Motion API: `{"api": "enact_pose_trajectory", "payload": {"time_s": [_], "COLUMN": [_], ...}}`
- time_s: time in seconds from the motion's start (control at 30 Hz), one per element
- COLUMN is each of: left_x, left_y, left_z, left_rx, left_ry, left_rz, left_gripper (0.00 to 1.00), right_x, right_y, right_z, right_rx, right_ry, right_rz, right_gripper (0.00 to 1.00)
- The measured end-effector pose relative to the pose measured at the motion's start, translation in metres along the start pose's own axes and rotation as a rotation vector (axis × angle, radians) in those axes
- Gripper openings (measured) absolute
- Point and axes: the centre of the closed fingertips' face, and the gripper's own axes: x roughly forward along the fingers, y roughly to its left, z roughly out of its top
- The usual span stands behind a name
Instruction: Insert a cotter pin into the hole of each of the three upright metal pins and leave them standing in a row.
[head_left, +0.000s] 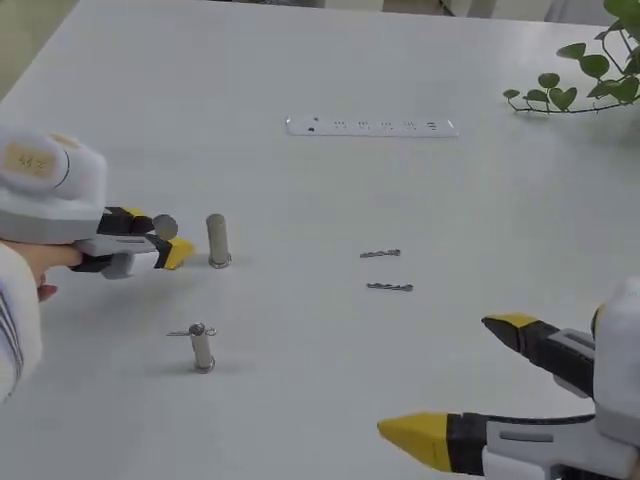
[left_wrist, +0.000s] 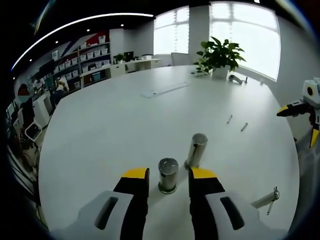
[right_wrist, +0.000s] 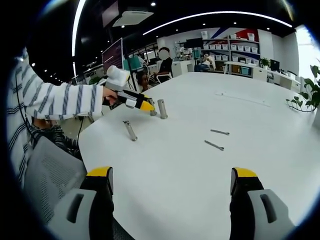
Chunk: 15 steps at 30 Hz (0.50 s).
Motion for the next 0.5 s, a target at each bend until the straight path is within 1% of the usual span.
{"api": "enact_pose_trajectory", "payload": {"time_s": [0.07,0.23,0.33,0.43,0.5], "left_x": [-0.0002,0.0002,0.0009,0.0016,0.0019], "left_y": [0.0016,0.0034,0.0030,0.0021,-0.0010], "left_z": [-0.0001,0.0002,-0.0004,-0.0005,-0.0005], "left_rx": [-0.008,0.003,-0.001,0.009,0.040], "left_ry": [-0.003,-0.006,-0.010,-0.017,-0.019], "left_rz": [0.003,0.002,-0.010,-0.019,-0.036], "left_gripper": [0.28,0.22,0.16,0.14,0.11], "right_x": [-0.0001,-0.0006,-0.0007,-0.0009,-0.0010], "right_y": [-0.0004,-0.0015,-0.0019,-0.0021,-0.0021], "right_z": [0.0005,-0.0012,-0.0009,-0.0011,-0.0017], "right_rx": [0.003,0.000,0.001,0.003,0.003], "right_ry": [-0.003,0.004,0.003,0.003,0.005], "right_rz": [-0.001,-0.005,-0.007,-0.008,-0.008], "right_gripper": [0.96,0.96,0.96,0.96,0.96]}}
